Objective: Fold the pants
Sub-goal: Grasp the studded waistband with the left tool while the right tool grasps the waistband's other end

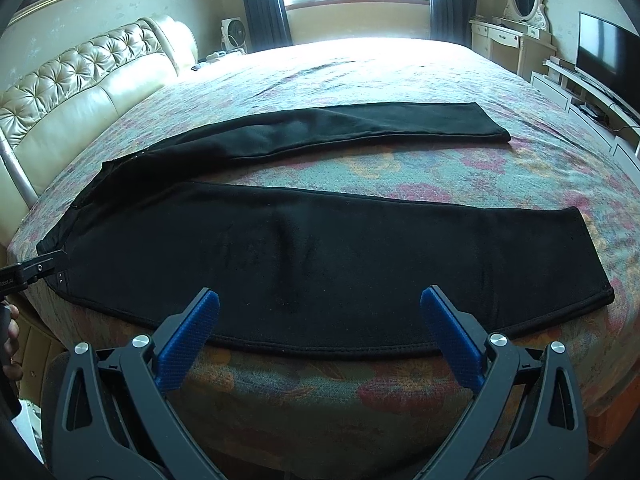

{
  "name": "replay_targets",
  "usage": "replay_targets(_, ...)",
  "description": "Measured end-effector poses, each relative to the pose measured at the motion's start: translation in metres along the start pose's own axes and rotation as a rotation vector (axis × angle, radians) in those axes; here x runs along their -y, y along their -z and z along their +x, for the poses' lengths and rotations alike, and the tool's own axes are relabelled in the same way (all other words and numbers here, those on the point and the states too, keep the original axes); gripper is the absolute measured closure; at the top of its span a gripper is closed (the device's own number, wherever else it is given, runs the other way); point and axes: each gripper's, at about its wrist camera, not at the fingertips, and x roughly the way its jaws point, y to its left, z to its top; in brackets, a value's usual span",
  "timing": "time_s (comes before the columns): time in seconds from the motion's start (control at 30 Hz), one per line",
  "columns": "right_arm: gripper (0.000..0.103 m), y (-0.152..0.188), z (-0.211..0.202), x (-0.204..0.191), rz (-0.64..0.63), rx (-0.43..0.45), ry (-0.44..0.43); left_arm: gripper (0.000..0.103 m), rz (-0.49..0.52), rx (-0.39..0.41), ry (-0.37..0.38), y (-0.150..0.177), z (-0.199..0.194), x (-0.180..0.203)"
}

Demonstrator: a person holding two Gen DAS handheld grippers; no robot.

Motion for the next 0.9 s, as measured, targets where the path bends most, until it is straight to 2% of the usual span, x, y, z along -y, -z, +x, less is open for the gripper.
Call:
replay_targets(0.03,0.002,-0.002,0.002,-0.001,-0.004,-0.002,-0.003,0.005,0.027,-0.016,0.016,-0.008,0.002,-0.009)
replay_targets(0.13,0.002,-0.008,0.010,-0.007,-0.013,-0.010,-0.015,0.005,0.064,-0.026,-0.010,-0.039,0.006,-0.047)
replay_targets(0.23,0.002,-0.014,0.022,-0.017,-0.031,-0.028,-0.032,0.005,0.007,-0.032,-0.083,-0.081,0.018,-0.106)
replay_targets(0.3,0.002,-0.019,0.030,-0.025,-0.046,-0.037,-0.045,0.005,-0.042,-0.037,-0.080,-0.110,0.030,-0.148)
replay_targets(0.37,0.002,-0.024,0.037,-0.035,-0.068,-0.049,-0.058,0.005,-0.097,-0.017,-0.043,-0.134,0.043,-0.189)
replay_targets(0.43,0.002,-0.029,0.045,-0.045,-0.090,-0.060,-0.074,0.005,-0.141,-0.017,0.035,-0.154,0.062,-0.225)
replay_targets(0.53,0.002,-0.034,0.055,-0.058,-0.113,-0.075,-0.097,0.005,-0.230,-0.030,0.052,-0.182,0.098,-0.270)
replay_targets(0.67,0.002,-0.037,0.067,-0.073,-0.141,-0.096,-0.128,0.005,-0.394,-0.096,0.200,-0.202,0.152,-0.317)
replay_targets(0.77,0.002,-0.038,0.078,-0.080,-0.159,-0.123,-0.143,0.005,-0.501,-0.123,0.294,-0.209,0.184,-0.336)
replay_targets(0.8,0.002,-0.039,0.082,-0.082,-0.161,-0.134,-0.147,0.005,-0.500,-0.112,0.305,-0.212,0.188,-0.338)
replay_targets(0.9,0.002,-0.039,0.092,-0.084,-0.156,-0.154,-0.173,0.005,-0.414,-0.061,0.375,-0.227,0.190,-0.332)
